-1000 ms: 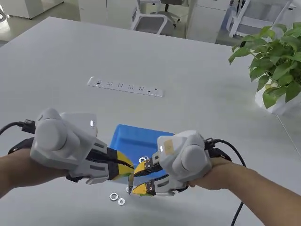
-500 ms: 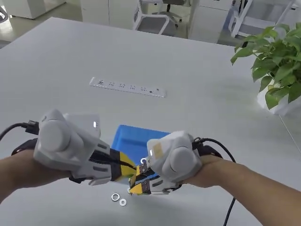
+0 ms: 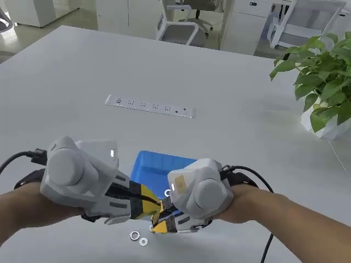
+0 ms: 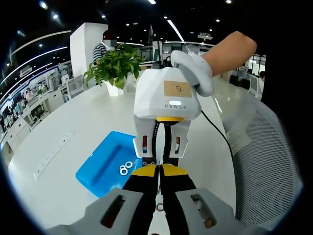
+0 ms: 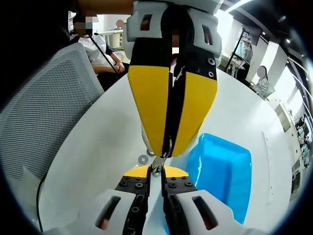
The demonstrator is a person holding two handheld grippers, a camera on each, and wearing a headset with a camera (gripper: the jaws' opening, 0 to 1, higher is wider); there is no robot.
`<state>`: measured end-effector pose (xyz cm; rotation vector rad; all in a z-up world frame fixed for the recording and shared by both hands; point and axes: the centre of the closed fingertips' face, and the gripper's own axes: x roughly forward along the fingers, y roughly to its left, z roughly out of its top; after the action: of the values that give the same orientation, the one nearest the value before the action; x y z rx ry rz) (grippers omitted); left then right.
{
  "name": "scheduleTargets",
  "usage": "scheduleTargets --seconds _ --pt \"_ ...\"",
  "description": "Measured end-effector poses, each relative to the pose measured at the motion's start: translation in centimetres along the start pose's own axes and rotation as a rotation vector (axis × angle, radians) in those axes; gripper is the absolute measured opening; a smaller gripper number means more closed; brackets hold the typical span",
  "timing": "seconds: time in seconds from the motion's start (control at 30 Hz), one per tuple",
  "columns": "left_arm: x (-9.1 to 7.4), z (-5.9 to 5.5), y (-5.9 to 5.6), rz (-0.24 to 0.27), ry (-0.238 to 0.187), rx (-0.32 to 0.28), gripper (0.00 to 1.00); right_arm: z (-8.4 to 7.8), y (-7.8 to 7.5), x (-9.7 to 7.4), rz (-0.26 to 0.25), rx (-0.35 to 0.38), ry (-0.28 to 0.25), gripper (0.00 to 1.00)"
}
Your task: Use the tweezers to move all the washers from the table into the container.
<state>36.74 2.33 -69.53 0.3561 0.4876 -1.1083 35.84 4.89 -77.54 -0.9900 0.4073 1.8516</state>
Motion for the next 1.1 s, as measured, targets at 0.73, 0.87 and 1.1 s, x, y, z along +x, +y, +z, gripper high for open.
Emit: scheduleTargets --seconds 0.73,0.87,1.1 --pt "-0.1 0.1 -0.4 -0.014 0.026 0.02 0.06 0.0 0.3 -0.2 -0.002 0.113 -0.003 0.07" --pt "-0.2 0.4 -0.6 -0.015 0.021 0.023 0.06 0.1 0.4 -0.4 -0.005 0.118 -0.003 0.07" --pt "-0.8 1.2 -0.6 -0.012 -0.005 0.019 0.09 0.8 0.2 -1.1 -0.013 0.134 -0.009 0.07"
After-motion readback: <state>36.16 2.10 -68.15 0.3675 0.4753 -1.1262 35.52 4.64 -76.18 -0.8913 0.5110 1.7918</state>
